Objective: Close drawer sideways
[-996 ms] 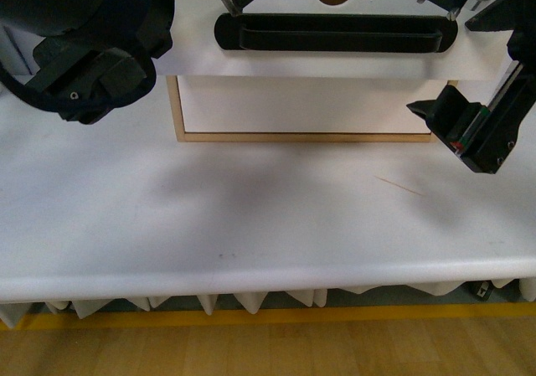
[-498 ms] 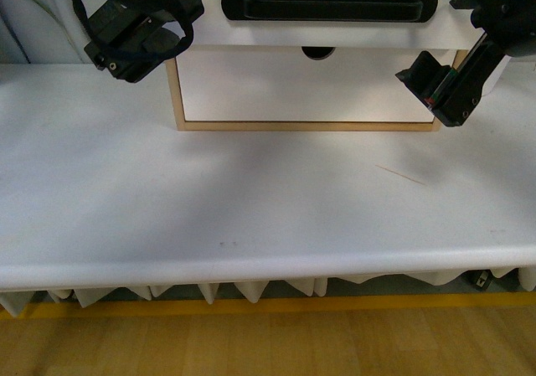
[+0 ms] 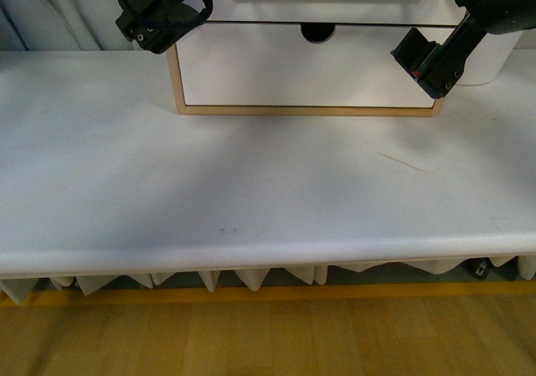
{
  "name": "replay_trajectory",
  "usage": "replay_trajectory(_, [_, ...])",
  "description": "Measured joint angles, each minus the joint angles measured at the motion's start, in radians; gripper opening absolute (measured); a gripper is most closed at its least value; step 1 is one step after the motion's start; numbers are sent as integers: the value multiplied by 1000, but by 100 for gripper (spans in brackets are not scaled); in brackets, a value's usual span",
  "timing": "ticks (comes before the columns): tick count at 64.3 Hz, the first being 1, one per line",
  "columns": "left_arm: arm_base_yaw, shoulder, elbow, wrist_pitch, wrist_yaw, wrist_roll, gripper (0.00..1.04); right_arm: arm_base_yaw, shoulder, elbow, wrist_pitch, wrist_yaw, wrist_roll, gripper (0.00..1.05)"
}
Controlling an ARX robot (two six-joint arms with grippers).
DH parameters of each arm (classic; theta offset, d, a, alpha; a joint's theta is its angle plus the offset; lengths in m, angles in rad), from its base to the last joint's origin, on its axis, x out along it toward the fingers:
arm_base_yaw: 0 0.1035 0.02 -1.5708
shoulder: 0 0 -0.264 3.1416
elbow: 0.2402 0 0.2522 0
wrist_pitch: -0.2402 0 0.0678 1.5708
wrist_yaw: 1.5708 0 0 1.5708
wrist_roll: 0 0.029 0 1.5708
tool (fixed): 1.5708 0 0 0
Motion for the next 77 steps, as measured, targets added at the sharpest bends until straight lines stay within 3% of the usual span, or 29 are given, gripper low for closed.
replay_trajectory(17, [34, -180, -244, 7, -84, -11, 99, 6, -190, -208, 25, -6, 31, 96])
replay_trajectory(34, [56, -528, -533, -42, -157, -14, 99, 44, -509, -463, -3, 11, 100, 96])
replay_trajectory(43, [74, -730, -679, -130, -219, 23, 99, 64, -718, -597, -72, 53, 161, 96])
replay_trajectory(65, [77, -1226, -914, -468, -452, 109, 99, 107, -1392, -851, -410, 193, 392, 96])
replay_trajectory(71, [76, -1228, -914, -469, -449, 117, 99, 109, -1415, -850, -410, 195, 422, 96])
replay_trajectory(73, [104, -1250, -953, -373, -346, 183, 94, 116, -1417, -858, -392, 212, 439, 94])
replay_trajectory(75, [144, -1292, -1023, -212, -188, 295, 87, 127, -1427, -885, -325, 288, 494, 90])
replay_trajectory(77, [166, -1320, -1070, -111, -97, 375, 81, 130, -1443, -916, -255, 341, 554, 84])
